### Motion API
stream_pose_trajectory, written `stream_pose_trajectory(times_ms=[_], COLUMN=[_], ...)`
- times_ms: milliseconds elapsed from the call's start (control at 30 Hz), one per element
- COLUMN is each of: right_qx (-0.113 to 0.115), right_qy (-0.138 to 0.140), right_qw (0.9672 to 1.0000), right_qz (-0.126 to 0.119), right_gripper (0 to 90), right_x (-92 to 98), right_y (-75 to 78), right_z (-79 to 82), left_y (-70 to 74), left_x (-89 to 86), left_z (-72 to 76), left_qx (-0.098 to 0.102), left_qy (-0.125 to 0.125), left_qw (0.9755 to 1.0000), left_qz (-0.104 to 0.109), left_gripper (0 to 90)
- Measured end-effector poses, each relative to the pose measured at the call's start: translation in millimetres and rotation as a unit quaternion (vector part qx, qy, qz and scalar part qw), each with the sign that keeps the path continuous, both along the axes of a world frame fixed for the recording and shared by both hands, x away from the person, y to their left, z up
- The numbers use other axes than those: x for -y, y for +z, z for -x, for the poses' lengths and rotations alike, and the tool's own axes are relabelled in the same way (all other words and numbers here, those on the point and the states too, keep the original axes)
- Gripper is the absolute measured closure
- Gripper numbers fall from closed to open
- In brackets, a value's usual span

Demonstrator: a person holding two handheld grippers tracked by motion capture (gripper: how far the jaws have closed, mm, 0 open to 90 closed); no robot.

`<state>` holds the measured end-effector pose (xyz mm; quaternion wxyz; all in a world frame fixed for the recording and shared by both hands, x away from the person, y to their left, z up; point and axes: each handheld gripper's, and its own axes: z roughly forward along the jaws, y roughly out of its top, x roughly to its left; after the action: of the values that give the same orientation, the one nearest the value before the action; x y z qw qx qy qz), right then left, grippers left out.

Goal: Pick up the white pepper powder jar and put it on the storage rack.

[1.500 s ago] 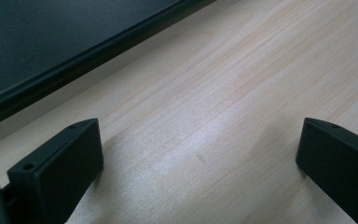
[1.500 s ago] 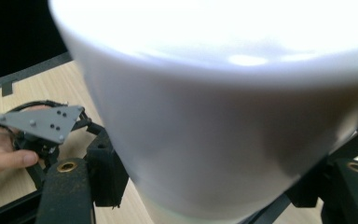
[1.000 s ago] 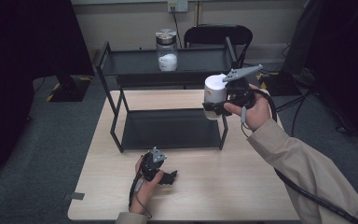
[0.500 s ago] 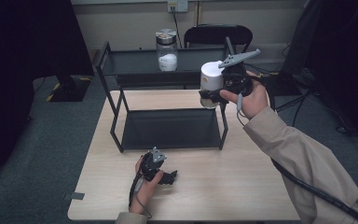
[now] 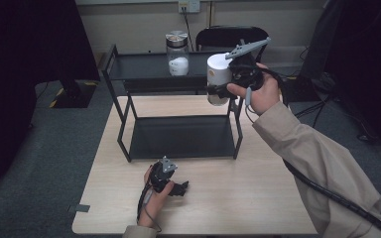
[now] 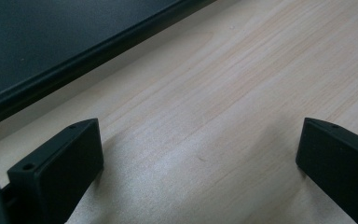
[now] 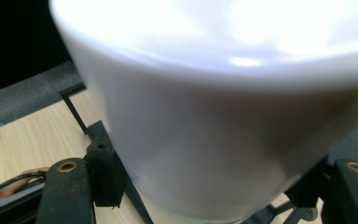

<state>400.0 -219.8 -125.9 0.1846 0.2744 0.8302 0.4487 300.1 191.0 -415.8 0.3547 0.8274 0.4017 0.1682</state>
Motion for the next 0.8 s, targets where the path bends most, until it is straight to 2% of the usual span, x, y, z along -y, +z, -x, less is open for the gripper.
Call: stream_pose_trajectory(times_ms=[367,800], right_qx=[0.003,0.011], right_qy=[-0.008,-0.008], right_qw=[1.0,0.9999], right_qz=[-0.001,0.003], right_gripper=[30.6,30.6], right_x=[-3.9,-17.8], right_y=[16.9,37.4], right_z=[-5.5,-10.0], left_y=[0.0,0.0], left_x=[0.0,0.0], left_z=[-0.1,0.0], left_qx=[0.0,0.0], left_qy=[0.0,0.0], left_qw=[1.0,1.0], left_qz=[0.0,0.0], left_gripper=[0.0,0.1])
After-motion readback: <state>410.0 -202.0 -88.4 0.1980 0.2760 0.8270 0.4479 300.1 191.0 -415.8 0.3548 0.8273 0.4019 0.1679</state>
